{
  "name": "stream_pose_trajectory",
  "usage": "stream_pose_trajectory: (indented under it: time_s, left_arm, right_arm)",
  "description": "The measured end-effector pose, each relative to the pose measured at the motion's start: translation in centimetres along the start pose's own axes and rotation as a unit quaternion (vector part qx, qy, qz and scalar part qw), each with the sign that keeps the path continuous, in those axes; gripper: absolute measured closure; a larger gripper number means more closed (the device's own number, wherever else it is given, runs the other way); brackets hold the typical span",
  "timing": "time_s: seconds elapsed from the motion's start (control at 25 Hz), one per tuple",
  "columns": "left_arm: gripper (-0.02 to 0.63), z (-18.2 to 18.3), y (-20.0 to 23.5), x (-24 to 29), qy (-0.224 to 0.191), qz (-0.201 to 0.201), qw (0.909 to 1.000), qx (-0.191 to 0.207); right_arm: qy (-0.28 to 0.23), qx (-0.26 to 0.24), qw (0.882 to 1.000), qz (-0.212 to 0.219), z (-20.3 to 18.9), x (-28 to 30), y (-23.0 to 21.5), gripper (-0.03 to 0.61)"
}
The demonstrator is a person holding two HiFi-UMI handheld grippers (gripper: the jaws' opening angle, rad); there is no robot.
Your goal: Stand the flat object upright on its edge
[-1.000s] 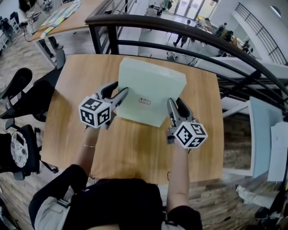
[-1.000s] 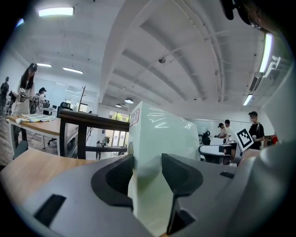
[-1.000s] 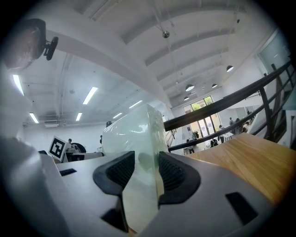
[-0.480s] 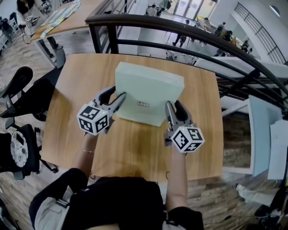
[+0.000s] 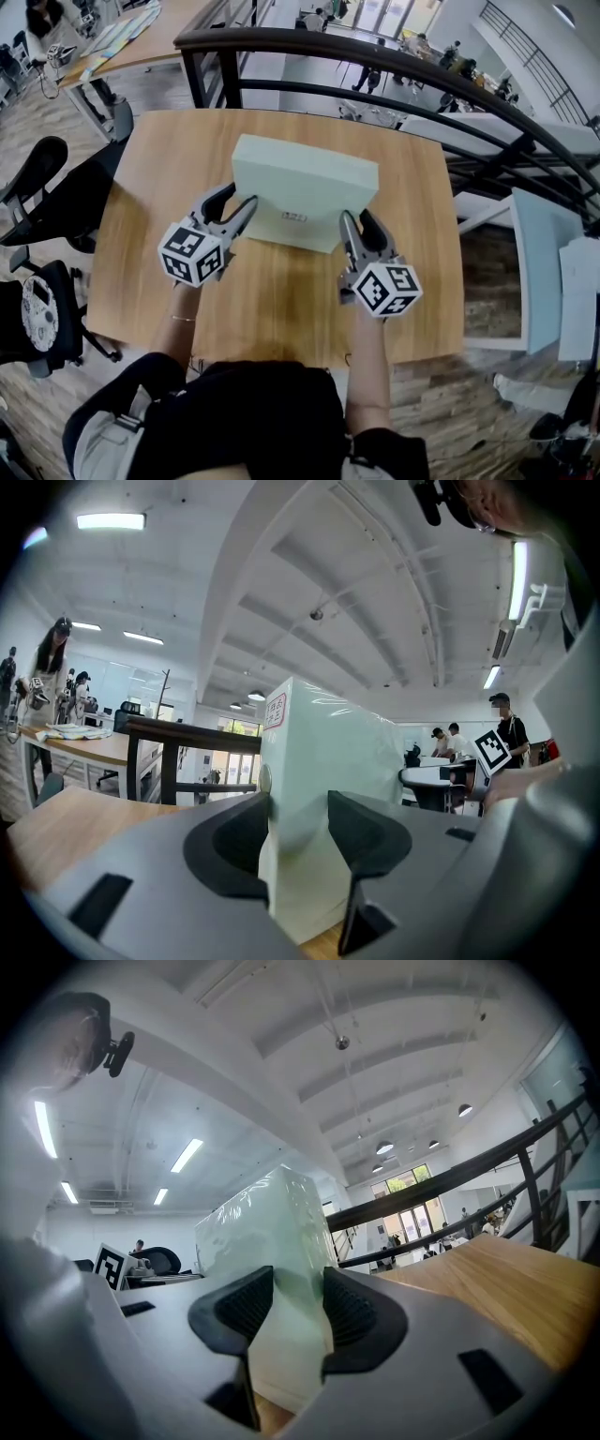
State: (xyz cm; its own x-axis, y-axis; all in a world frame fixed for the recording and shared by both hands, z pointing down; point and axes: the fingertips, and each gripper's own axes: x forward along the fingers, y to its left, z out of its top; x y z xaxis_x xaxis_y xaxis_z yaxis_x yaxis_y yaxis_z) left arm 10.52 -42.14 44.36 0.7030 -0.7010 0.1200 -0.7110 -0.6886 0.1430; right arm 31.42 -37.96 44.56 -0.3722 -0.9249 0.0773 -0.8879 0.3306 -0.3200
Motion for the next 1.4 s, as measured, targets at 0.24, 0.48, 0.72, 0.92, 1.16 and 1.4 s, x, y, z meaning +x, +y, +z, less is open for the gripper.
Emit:
stream_pose_trajectory:
  time_s: [0.24, 0.48, 0.72, 0.92, 1.16, 1.4]
  left_arm:
    - [0.41, -0.5, -0.9, -1.0, 0.002, -0.001, 1.0, 0.01]
    - [0.41, -0.7, -1.4, -2.1, 0.0, -0.007, 1.0, 0.006]
    - [0.41, -0.9, -1.4, -2.3, 0.01, -0.007, 0.9997, 0.019]
    - [0.41, -1.3, -1.1, -2.6, 0.021, -0.007, 0.9996, 0.017]
    - [0.41, -0.9, -1.1, -3.1, 0.019, -0.01, 0.9996, 0.019]
    - [0.41, -0.3, -1.5, -4.7, 0.003, -0.008, 0.9998, 0.016]
  right_arm:
    - [0.004, -0.004, 1.0, 0.0, -0.6, -1.3, 0.6, 0.408]
    - [0.012, -0.011, 1.0, 0.0, -1.0, -2.4, 1.3, 0.408]
    - [0.017, -0.024, 1.0, -0.005, -0.9, -2.7, 1.6, 0.408]
    - [0.01, -0.024, 1.0, -0.011, -0.4, -3.1, 1.7, 0.408]
    - [0.003, -0.02, 1.0, -0.014, -0.1, -3.3, 2.0, 0.408]
    - [-0.01, -0.015, 1.0, -0.024, 0.0, -4.7, 2.8, 0.41]
